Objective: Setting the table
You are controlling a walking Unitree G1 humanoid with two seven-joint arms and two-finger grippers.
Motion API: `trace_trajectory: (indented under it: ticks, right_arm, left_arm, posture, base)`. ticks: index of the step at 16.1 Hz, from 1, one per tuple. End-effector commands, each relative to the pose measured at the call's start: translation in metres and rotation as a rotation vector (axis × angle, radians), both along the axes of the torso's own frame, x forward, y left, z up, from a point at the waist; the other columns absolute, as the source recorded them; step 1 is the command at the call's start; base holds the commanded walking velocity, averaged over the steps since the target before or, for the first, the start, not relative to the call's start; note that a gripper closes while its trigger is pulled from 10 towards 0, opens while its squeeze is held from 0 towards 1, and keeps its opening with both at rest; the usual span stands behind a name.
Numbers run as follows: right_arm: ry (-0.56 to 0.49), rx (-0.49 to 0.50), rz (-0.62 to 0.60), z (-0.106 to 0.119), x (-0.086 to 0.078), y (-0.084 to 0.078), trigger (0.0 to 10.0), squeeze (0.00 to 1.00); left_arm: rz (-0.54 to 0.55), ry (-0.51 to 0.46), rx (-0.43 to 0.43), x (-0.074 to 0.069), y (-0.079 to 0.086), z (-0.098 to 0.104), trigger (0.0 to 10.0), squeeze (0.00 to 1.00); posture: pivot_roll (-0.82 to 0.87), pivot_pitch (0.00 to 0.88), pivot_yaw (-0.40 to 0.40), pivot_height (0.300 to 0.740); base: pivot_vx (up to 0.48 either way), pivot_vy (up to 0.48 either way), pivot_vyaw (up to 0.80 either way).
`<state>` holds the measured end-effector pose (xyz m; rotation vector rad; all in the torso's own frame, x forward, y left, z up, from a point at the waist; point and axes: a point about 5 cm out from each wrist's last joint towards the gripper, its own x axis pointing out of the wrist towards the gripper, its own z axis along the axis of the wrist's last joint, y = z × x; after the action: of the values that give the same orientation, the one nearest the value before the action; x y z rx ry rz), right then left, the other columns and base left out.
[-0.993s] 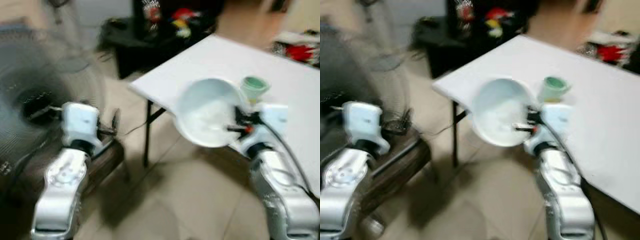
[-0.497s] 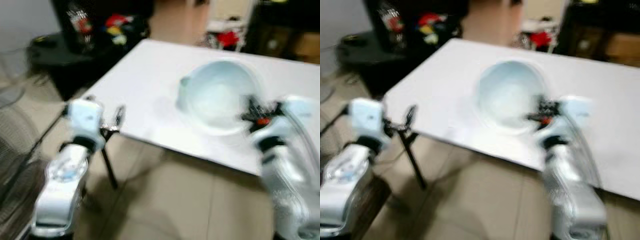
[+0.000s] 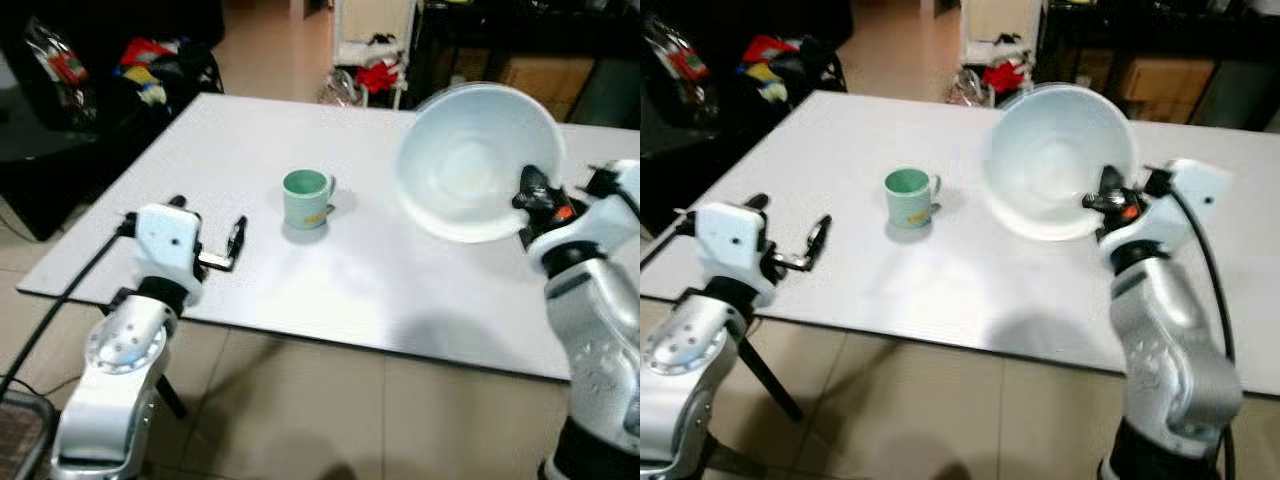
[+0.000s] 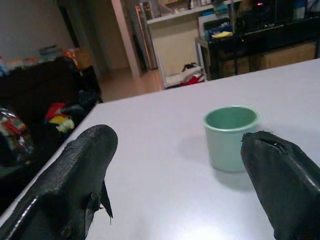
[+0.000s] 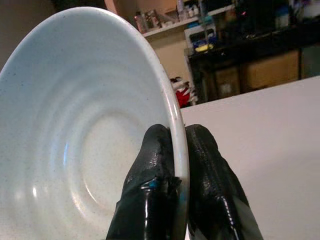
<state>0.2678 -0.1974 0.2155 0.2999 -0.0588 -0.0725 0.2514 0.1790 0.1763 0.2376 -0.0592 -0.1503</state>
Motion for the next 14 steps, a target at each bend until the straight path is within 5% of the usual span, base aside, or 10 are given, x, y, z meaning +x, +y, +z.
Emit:
trace_trajectory:
  ticks: [1,6,14]
  right_arm:
    - [-0.018,0.019,0.071,0.006,0.004,0.010,10.0,0.00]
    - [0.178,-0.104,0.056,-0.014,0.017,-0.002,10.0,0.00]
    - [0.421,0.030,-0.040,-0.037,0.031,-0.030,10.0,0.00]
  left_arm:
    - [0.005,0.005,0.000,0.000,0.003,0.001,10.0,0.00]
    - [-0.026,0.017,0.007,-0.001,0.000,0.001,10.0,0.00]
    - [-0.122,0.033,0.000,-0.002,-0.007,0.004,10.0,0.00]
  posture:
    - [0.00,0.000,0.004,0.740]
    - [0.01,0.000,0.006,0.740]
    - [0.02,0.000,0.020,0.740]
  base:
    - [0.281,0.000,0.00]
    - [0.280,0.000,0.00]
    - [0.243,0.000,0.00]
